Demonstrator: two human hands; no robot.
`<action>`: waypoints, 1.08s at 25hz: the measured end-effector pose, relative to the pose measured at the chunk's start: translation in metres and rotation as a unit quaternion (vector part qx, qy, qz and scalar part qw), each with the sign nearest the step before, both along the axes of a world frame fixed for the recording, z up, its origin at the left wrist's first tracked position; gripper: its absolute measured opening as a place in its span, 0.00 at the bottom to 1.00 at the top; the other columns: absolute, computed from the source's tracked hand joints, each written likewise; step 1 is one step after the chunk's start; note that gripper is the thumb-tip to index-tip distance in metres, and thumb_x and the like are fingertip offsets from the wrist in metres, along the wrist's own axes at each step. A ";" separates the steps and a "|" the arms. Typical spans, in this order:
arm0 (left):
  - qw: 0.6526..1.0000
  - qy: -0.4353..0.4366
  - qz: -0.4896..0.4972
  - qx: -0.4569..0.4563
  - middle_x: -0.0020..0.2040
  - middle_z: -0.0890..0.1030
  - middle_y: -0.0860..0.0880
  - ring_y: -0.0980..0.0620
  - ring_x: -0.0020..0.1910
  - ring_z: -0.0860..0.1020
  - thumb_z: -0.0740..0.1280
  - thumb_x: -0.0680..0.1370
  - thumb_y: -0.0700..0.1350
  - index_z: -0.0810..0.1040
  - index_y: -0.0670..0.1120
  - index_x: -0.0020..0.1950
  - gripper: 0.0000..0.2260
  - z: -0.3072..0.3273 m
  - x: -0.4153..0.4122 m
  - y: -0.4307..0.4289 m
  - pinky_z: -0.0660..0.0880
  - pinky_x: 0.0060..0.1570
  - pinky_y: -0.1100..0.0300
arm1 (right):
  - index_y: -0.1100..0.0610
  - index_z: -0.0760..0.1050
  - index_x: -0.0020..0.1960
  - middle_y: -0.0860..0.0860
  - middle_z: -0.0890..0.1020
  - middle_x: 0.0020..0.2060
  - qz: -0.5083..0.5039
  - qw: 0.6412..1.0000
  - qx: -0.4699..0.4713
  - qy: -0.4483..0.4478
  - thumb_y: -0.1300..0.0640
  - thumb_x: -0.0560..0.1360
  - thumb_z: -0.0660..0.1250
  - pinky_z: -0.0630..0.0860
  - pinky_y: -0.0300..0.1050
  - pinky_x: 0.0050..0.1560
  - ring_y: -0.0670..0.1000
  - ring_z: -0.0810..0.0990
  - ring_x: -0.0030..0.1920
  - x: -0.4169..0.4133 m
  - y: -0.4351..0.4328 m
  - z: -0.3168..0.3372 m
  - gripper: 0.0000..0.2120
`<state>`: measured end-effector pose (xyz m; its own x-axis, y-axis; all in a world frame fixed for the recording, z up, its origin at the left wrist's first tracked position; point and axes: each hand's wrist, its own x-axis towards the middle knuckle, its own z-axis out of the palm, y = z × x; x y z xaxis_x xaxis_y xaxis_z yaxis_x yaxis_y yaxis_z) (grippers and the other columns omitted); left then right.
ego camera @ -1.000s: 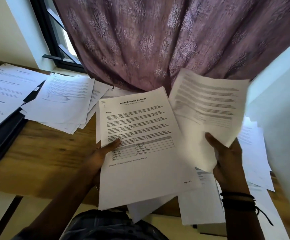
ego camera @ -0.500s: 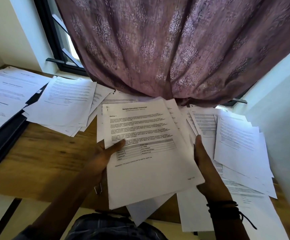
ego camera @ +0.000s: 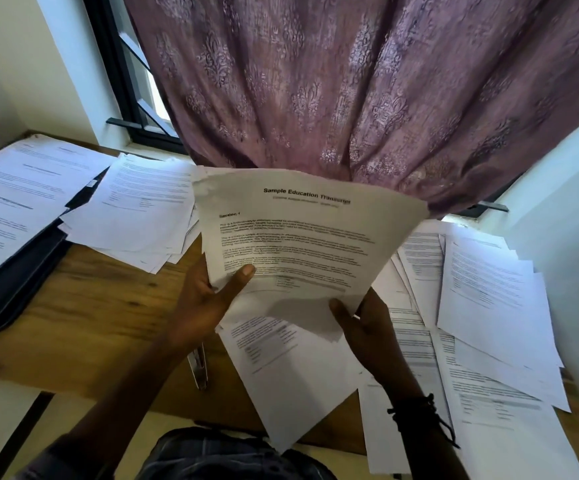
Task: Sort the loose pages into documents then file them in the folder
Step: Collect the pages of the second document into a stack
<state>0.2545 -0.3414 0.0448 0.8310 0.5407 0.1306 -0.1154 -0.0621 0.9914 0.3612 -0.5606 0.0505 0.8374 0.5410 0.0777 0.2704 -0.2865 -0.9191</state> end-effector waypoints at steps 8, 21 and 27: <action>0.999 0.050 -0.007 0.010 0.54 0.84 0.56 0.56 0.54 0.83 0.72 0.72 0.47 0.80 0.49 0.60 0.16 -0.011 -0.001 0.011 0.80 0.53 0.59 | 0.55 0.74 0.64 0.48 0.82 0.57 0.012 0.995 0.066 0.078 0.62 0.79 0.65 0.80 0.42 0.53 0.45 0.81 0.58 0.009 0.004 -0.017 0.14; 0.986 0.001 0.140 -0.089 0.52 0.86 0.55 0.52 0.52 0.84 0.72 0.75 0.36 0.82 0.50 0.56 0.13 -0.004 -0.028 0.040 0.80 0.46 0.62 | 0.52 0.62 0.76 0.57 0.60 0.75 0.068 0.921 -0.368 -0.109 0.30 0.68 0.58 0.63 0.58 0.70 0.59 0.60 0.74 0.004 0.001 -0.089 0.42; 0.979 0.017 0.150 -0.135 0.49 0.86 0.54 0.52 0.50 0.85 0.71 0.74 0.35 0.82 0.48 0.55 0.13 -0.003 -0.034 0.035 0.81 0.43 0.62 | 0.61 0.59 0.68 0.60 0.69 0.60 0.021 0.931 -0.363 0.044 0.49 0.62 0.81 0.71 0.50 0.54 0.61 0.72 0.60 0.036 0.021 -0.073 0.44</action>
